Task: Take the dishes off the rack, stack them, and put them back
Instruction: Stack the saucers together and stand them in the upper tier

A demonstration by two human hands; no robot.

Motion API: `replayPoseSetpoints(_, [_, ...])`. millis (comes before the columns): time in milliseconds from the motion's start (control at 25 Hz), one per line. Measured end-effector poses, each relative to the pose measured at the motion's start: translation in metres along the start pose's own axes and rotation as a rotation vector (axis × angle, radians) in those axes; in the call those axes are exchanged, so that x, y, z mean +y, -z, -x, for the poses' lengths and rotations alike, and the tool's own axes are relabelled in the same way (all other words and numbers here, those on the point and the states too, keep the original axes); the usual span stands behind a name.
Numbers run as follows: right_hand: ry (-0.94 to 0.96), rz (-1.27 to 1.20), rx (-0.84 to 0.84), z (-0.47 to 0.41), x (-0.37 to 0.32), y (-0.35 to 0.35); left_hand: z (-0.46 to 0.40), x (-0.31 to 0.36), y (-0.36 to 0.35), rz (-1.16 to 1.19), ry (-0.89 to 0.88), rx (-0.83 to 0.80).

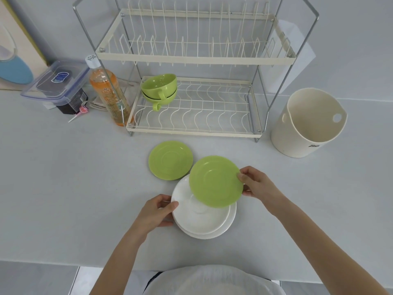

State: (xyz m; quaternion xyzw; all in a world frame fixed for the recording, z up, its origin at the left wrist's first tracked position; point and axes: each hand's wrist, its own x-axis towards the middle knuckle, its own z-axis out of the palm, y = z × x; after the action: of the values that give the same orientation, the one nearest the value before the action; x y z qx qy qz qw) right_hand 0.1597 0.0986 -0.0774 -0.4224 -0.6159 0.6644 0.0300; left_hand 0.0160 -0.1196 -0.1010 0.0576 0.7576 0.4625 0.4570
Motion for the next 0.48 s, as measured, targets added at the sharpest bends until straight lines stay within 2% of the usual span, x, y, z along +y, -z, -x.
replayPoseSetpoints(240, [0.075,0.213,0.054,0.001,0.008,-0.019,0.005,-0.002,-0.005,0.039,-0.010,0.054])
replayPoseSetpoints(480, [0.154,0.411,0.152,-0.002,0.014,-0.026,0.003,0.001,-0.006,0.059,-0.006,0.022])
